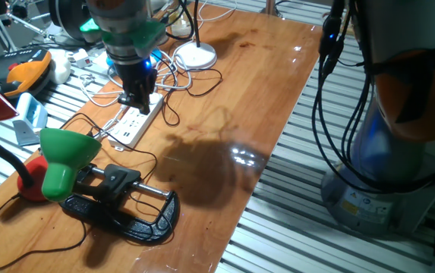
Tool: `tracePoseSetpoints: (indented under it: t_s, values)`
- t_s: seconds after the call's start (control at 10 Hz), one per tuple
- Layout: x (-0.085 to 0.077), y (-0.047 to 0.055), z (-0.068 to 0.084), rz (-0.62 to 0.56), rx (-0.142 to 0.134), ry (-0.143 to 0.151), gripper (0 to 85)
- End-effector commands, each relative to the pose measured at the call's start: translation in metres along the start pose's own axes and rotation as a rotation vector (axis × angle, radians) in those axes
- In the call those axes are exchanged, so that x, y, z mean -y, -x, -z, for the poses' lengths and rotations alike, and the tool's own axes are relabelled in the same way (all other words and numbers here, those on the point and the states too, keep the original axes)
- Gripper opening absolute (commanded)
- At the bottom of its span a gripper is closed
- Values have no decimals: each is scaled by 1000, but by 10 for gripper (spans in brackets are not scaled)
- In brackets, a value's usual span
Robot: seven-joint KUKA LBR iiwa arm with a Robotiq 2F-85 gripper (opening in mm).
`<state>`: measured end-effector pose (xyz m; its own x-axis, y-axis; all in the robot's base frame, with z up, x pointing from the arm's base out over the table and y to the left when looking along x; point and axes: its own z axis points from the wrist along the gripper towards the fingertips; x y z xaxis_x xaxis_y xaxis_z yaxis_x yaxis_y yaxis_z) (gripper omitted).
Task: Plug in the power cord of the desk lamp, turn on the socket, and light up the desk lamp
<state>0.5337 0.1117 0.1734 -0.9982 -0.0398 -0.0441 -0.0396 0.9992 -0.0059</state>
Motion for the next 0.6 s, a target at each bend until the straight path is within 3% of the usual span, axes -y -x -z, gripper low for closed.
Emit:
tracePoseSetpoints:
  t_s: [0.0,0.1,0.3,0.5]
  values:
    - [0,0,0,14,5,-10,0]
    - [0,0,0,37,6,-10,0]
    - [0,0,0,99,13,40,0]
    - [0,0,0,126,42,23,0]
